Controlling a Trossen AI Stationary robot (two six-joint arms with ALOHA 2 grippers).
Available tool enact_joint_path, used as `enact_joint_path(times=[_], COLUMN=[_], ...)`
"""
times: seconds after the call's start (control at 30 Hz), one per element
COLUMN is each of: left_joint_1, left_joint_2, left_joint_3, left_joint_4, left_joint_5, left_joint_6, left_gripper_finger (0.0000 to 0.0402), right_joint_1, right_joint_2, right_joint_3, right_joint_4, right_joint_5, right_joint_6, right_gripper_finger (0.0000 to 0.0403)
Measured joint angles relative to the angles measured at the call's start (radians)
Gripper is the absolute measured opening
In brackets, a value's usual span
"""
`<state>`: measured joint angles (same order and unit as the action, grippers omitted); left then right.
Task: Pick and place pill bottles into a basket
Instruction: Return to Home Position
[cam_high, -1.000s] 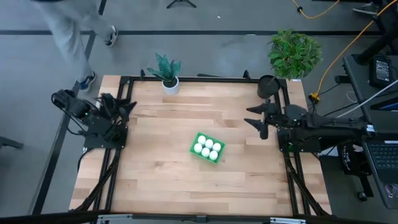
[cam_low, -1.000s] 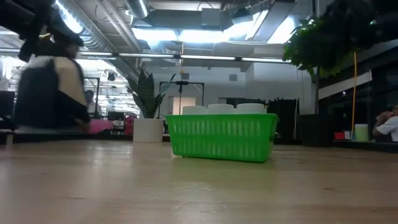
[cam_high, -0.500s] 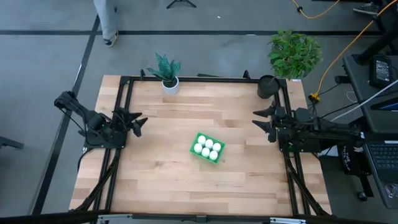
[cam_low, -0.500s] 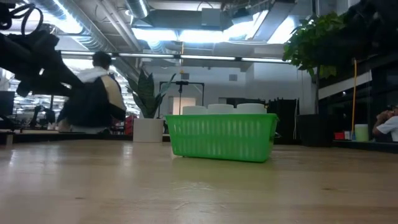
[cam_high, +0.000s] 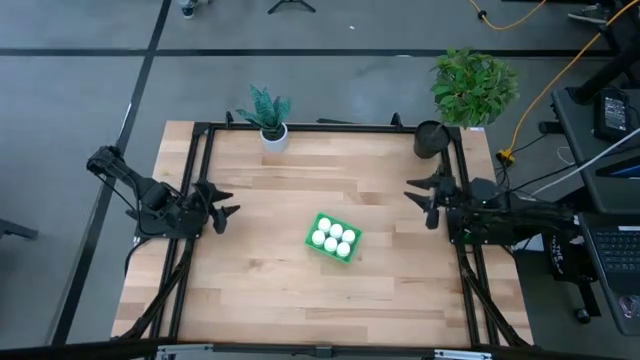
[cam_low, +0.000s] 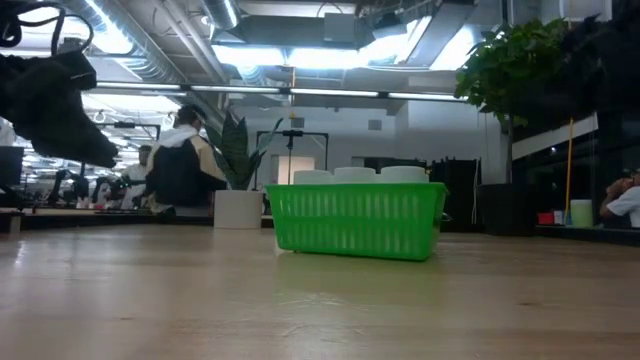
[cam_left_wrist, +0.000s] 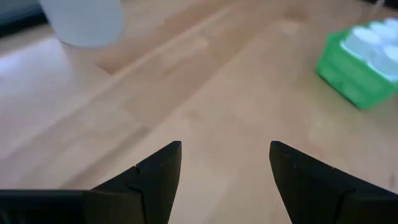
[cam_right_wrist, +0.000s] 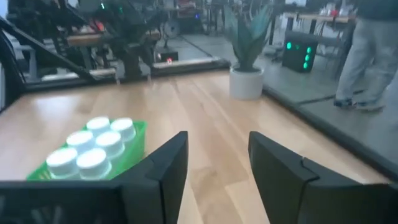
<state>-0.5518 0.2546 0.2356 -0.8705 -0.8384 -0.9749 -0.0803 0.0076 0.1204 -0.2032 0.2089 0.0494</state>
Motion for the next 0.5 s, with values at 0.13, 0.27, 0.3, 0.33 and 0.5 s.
enact_joint_path(times=[0.13,0.27,0.3,0.33,0.5], left_joint_1=[0.0,0.0,0.0,0.0,0.0], left_joint_2=[0.0,0.0,0.0,0.0,0.0], left_joint_3=[0.0,0.0,0.0,0.0,0.0], left_joint_4=[0.0,0.0,0.0,0.0,-0.001], left_joint_5=[0.09,0.175,0.195,0.213,0.292], left_joint_6=[0.001,0.001,0.001,0.001,0.001], left_gripper_finger=[0.0237,0.0237,0.0237,0.0237,0.0237], right_joint_1=[0.0,0.0,0.0,0.0,0.0], right_joint_2=[0.0,0.001,0.001,0.001,0.001], right_joint_3=[-0.028,-0.028,-0.028,-0.028,-0.028], right_joint_4=[0.023,0.02,0.02,0.015,0.005], right_joint_5=[-0.015,-0.016,-0.016,-0.016,-0.017], right_joint_6=[0.026,0.023,0.023,0.024,0.024], right_gripper_finger=[0.0171,0.0171,0.0171,0.0171,0.0171])
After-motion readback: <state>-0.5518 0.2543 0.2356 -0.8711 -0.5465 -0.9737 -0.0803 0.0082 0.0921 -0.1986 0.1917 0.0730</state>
